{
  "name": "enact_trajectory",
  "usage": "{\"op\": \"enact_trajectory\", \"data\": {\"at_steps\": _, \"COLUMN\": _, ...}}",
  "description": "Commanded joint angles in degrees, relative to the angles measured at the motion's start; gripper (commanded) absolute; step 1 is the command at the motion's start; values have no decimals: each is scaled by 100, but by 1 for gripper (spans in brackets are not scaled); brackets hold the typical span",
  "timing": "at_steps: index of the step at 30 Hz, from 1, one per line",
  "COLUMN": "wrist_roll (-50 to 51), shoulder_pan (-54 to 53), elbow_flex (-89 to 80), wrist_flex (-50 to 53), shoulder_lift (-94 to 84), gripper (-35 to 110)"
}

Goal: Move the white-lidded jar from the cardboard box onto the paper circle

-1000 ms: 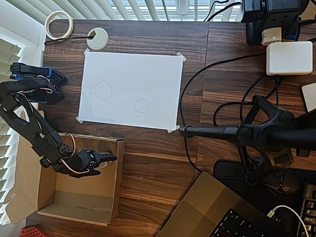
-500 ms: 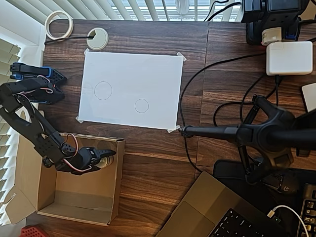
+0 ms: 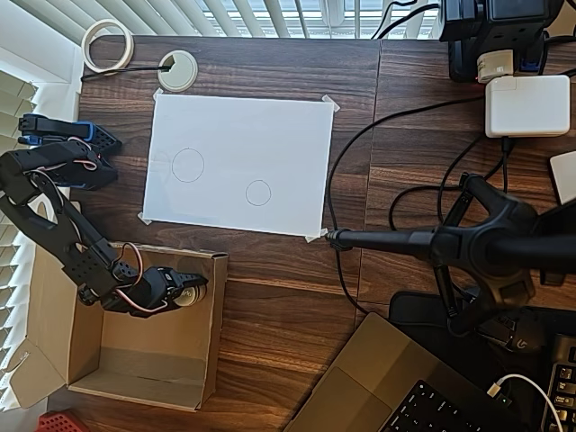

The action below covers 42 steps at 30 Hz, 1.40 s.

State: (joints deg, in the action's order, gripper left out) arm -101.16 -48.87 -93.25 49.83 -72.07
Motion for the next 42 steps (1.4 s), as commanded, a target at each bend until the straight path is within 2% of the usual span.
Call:
{"op": "enact_trajectory", "data": {"at_steps": 1, "wrist_roll": -70, "shoulder_pan": -35, "elbow_flex": 290, "wrist_flex": 26, "shoulder_lift": -211, "gripper": 23}}
{"op": "enact_trajectory", "data": {"at_steps": 11, "wrist_roll": -229, "shoulder_pan": -26, "elbow_flex": 255, "wrist_flex": 18, "shoulder_lift": -457, "gripper": 11}}
{"op": "enact_trajectory", "data": {"at_steps": 30, "wrist_roll": -940, "shoulder_pan": 123, "elbow_flex": -1450, "wrist_flex": -70, "shoulder_lift": -4430, "gripper": 9}}
{"op": "enact_trajectory", "data": {"at_steps": 35, "wrist_roll": -861, "shoulder_pan": 624, "elbow_flex": -1705, "wrist_flex": -132, "shoulder_lift": -5273, "gripper": 9}}
{"op": "enact_trajectory", "data": {"at_steps": 42, "wrist_roll": -413, "shoulder_pan": 1951, "elbow_flex": -1872, "wrist_flex": -316, "shoulder_lift": -5739, "gripper": 9}}
